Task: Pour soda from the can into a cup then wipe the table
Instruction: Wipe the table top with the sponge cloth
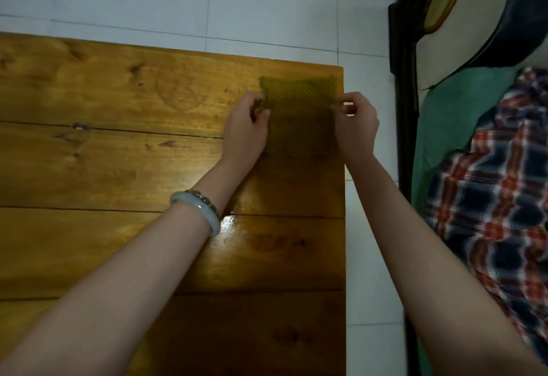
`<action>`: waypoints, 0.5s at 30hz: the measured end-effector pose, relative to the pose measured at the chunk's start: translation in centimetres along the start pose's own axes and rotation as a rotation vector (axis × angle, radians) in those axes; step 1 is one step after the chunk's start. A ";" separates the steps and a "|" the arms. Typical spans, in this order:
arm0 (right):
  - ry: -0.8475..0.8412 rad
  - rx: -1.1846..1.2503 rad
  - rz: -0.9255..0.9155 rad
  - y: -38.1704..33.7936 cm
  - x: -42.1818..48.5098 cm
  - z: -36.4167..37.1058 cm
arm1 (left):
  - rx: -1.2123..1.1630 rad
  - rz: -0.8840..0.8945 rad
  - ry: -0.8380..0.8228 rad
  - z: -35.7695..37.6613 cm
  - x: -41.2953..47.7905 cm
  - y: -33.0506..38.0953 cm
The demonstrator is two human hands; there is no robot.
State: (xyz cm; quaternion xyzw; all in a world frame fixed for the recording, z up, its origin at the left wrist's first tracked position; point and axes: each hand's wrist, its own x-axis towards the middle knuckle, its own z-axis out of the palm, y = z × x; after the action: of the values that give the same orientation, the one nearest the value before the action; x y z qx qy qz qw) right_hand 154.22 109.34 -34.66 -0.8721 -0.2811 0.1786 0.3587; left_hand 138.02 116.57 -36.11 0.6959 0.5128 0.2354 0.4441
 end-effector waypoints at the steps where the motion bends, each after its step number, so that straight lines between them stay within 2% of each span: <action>1: 0.008 -0.010 -0.001 0.1 0.5 0.2 | 0.015 0.007 0.003 0.2 0.5 0.2; 8: 0.052 -0.053 -0.004 0.9 2.4 1.5 | 0.145 0.004 0.024 1.2 2.5 0.3; 11: 0.056 -0.138 -0.059 1.0 2.2 1.4 | 0.223 0.017 0.047 1.2 2.2 0.3; 14: 0.105 -0.453 -0.301 1.3 1.4 1.4 | 0.553 0.162 0.070 1.0 1.6 0.2; 15: 0.071 -0.545 -0.409 1.5 1.0 1.4 | 0.661 0.239 0.047 1.1 1.3 0.1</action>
State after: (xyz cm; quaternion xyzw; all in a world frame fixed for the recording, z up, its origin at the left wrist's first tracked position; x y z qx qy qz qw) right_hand 154.78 109.83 -36.79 -0.8671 -0.4748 -0.0093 0.1502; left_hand 139.35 117.40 -36.75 0.8516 0.4862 0.1230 0.1522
